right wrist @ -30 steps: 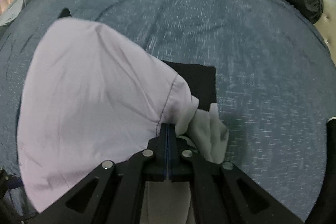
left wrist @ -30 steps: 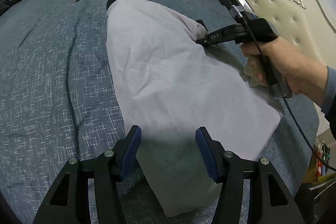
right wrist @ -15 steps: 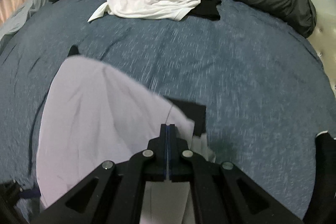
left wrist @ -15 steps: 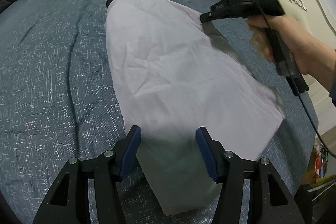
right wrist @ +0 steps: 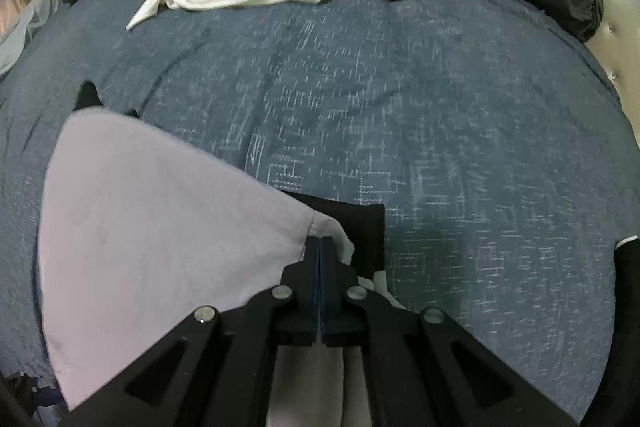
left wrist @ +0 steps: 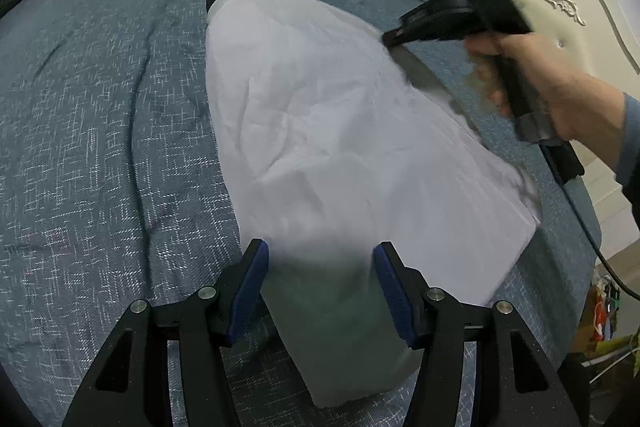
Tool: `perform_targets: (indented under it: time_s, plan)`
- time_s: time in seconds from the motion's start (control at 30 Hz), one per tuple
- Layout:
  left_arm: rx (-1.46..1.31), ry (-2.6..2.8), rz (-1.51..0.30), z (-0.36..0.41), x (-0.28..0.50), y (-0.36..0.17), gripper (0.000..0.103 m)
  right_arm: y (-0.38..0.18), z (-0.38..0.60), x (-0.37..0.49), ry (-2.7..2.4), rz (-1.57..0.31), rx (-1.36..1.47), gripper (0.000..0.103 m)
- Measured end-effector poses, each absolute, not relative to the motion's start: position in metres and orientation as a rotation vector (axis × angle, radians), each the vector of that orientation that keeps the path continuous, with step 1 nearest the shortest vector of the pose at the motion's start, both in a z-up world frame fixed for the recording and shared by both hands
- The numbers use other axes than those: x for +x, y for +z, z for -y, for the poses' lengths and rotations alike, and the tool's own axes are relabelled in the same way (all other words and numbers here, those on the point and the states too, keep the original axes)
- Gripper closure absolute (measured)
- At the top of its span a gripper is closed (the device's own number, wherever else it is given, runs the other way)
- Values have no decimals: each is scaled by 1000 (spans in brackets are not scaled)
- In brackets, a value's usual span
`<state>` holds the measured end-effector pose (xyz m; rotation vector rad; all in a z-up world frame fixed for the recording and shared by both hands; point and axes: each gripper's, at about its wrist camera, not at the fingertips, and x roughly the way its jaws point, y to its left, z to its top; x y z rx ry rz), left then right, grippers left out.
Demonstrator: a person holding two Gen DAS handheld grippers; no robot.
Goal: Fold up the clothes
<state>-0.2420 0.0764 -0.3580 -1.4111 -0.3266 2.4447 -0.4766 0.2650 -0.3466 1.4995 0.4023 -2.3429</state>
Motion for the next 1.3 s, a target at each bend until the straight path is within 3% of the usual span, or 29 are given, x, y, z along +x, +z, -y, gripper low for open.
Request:
perform_targets:
  time_s: [0.3, 0.83, 1.0, 1.13, 1.3]
  plan:
    - [-1422, 2450, 331, -78, -242, -357, 43, -301, -299, -399, -2307, -253, 1406, 103]
    - [-1442, 2433, 368, -87, -239, -366, 40, -361, -319, -334, -2251, -395, 1598, 103]
    - [-1460, 2400, 471, -67, -249, -375, 40, -352, -326, -336, -2267, -315, 1597, 103]
    - [-1464, 2422, 527, -52, -251, -379, 40, -332, -343, -331, -2288, -142, 1540, 103]
    - [-1476, 2403, 600, -49, -243, -382, 40, -324, -351, -316, -2247, -101, 1476, 102]
